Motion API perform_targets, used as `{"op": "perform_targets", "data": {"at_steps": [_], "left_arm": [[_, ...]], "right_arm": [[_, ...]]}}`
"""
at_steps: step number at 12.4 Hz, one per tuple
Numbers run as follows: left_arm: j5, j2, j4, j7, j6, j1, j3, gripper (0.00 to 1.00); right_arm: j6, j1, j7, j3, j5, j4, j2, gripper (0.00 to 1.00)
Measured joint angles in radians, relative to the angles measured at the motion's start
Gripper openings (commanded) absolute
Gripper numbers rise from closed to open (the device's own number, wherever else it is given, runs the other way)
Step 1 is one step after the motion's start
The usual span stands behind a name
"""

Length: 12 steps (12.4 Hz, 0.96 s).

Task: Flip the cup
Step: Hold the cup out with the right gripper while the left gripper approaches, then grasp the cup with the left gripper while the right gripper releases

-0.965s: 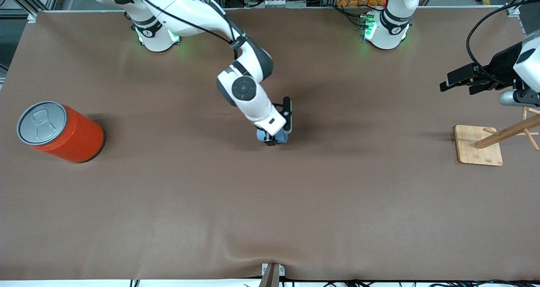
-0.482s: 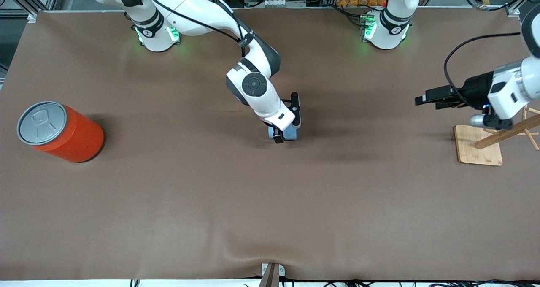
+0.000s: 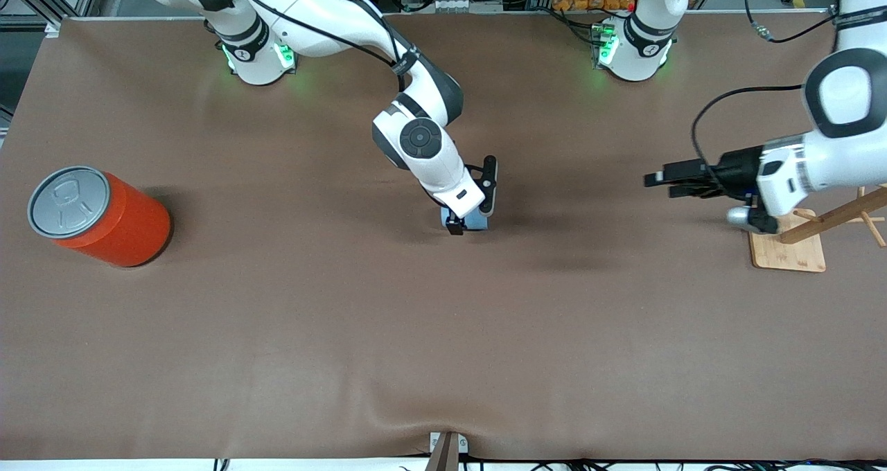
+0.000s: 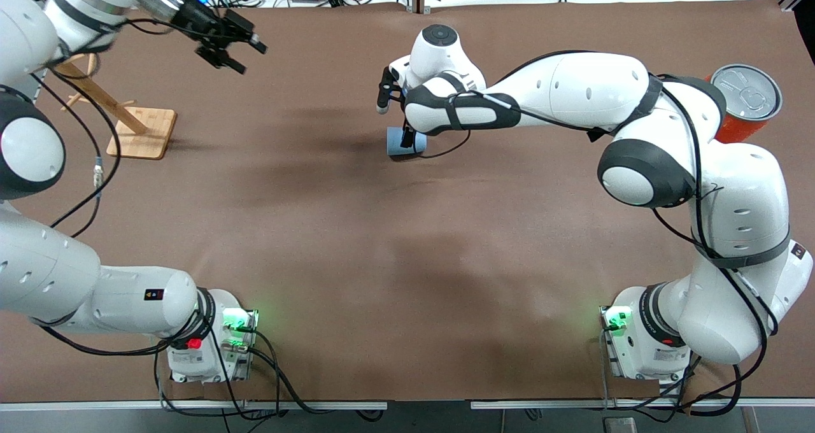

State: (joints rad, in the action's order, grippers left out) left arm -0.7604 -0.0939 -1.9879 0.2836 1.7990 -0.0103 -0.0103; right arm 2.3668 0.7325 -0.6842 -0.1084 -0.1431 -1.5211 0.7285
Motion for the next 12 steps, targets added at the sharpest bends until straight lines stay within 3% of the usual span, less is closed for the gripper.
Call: {"op": "perform_targets", "data": {"at_steps": [6,8,12], "left_arm": [[-0.218,-0.029,-0.168,0.037,0.317,-0.01,-0.239,1.0],[-0.308,-0.063,-0.196,0.129,0.372,-0.013,-0.267,1.0],[-0.816,-0.229,-0.254,0.649,0.449,-0.024,-0.308,0.94]], "right_arm": [[-0.172,-0.04,0.195,0.045,0.0,0.043,-0.047,1.0],[-0.183,-0.077,0.278,0.067,0.0,0.044,-0.059,1.0],[-0.182,-0.12,0.416,0.172,0.0,0.06,-0.087,1.0]]}}
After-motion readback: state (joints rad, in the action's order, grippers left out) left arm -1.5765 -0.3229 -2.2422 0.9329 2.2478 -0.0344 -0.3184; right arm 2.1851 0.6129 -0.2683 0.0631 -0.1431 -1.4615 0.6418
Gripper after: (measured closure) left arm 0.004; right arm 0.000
